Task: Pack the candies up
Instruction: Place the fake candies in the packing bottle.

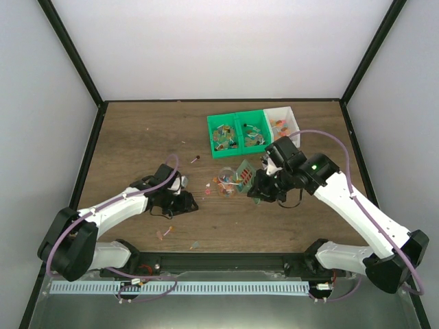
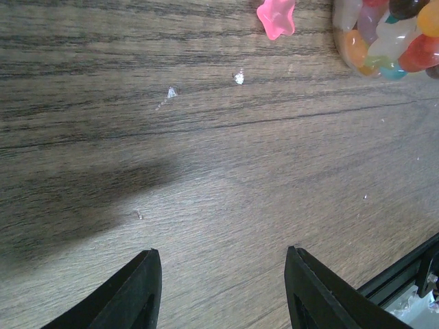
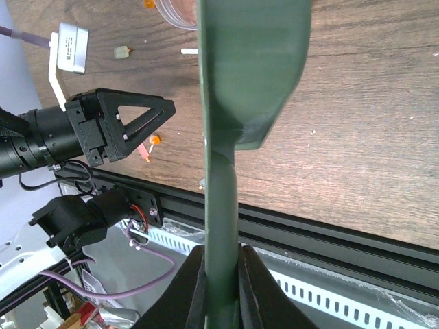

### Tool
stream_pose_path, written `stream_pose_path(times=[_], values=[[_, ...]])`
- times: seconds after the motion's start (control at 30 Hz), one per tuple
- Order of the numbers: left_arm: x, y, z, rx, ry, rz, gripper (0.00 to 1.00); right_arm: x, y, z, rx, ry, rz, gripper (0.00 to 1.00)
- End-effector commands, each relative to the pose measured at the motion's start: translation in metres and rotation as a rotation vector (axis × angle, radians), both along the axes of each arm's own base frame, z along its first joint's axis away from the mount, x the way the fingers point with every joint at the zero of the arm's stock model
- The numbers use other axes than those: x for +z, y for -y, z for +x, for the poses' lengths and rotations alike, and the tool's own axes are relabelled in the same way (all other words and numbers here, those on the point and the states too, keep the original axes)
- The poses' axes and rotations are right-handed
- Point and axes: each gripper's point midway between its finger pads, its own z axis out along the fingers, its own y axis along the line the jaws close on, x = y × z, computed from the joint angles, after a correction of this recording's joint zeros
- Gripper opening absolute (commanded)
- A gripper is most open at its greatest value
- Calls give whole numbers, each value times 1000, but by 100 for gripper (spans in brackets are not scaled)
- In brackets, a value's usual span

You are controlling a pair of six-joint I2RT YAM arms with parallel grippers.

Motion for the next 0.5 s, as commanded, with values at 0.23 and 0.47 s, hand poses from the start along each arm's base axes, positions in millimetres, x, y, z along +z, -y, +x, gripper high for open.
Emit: stream_pose_path(times=[0.23, 0.47], values=[[-1, 0, 4, 1, 8, -2, 51, 4, 2, 6, -8, 4, -57, 1], [-2, 1, 6, -4, 5, -3, 51, 18, 2, 10, -13, 18, -67, 1]])
